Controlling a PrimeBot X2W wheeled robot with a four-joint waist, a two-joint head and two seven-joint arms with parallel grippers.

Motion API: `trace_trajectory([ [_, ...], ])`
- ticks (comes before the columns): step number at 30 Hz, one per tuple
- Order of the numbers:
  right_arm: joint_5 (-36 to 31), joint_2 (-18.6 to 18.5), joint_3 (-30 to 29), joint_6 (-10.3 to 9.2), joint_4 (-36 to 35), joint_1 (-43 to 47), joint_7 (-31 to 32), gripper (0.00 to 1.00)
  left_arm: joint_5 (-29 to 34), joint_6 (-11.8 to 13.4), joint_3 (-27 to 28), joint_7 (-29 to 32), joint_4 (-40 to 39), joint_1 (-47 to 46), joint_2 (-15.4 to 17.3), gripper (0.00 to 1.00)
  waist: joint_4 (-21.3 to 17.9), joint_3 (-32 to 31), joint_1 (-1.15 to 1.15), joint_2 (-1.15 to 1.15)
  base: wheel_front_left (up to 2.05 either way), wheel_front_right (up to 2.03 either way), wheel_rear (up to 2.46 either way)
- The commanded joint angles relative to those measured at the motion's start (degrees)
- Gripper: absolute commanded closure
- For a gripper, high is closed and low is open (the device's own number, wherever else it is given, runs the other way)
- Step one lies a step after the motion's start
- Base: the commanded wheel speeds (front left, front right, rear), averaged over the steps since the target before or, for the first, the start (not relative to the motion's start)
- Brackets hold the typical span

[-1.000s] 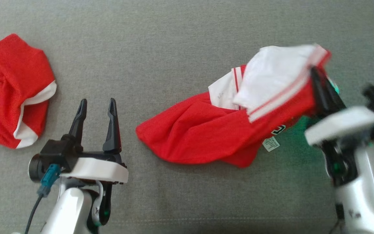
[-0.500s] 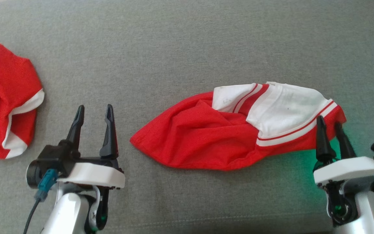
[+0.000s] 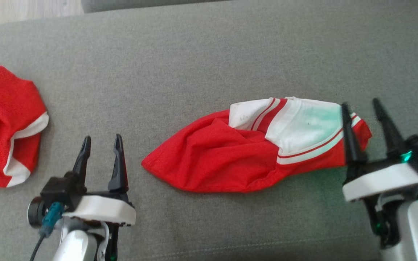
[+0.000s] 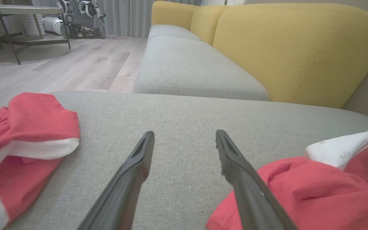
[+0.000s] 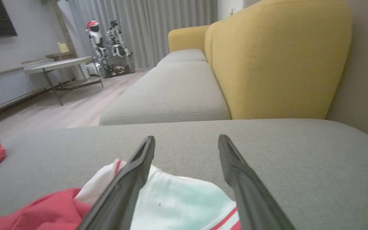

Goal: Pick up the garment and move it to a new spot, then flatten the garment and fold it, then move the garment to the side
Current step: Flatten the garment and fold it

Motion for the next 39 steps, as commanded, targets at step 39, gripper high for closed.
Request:
trace_trajectory([
  [39,-3.30,-3.41,13.72,-0.04,4.83,-4.34,11.77,0.00,-0.24,0.21,-0.20,0.03,-1.60,-2.82,0.89,0.00,4.27,1.77,0.00,0.00,0.00,0.00,0.00],
])
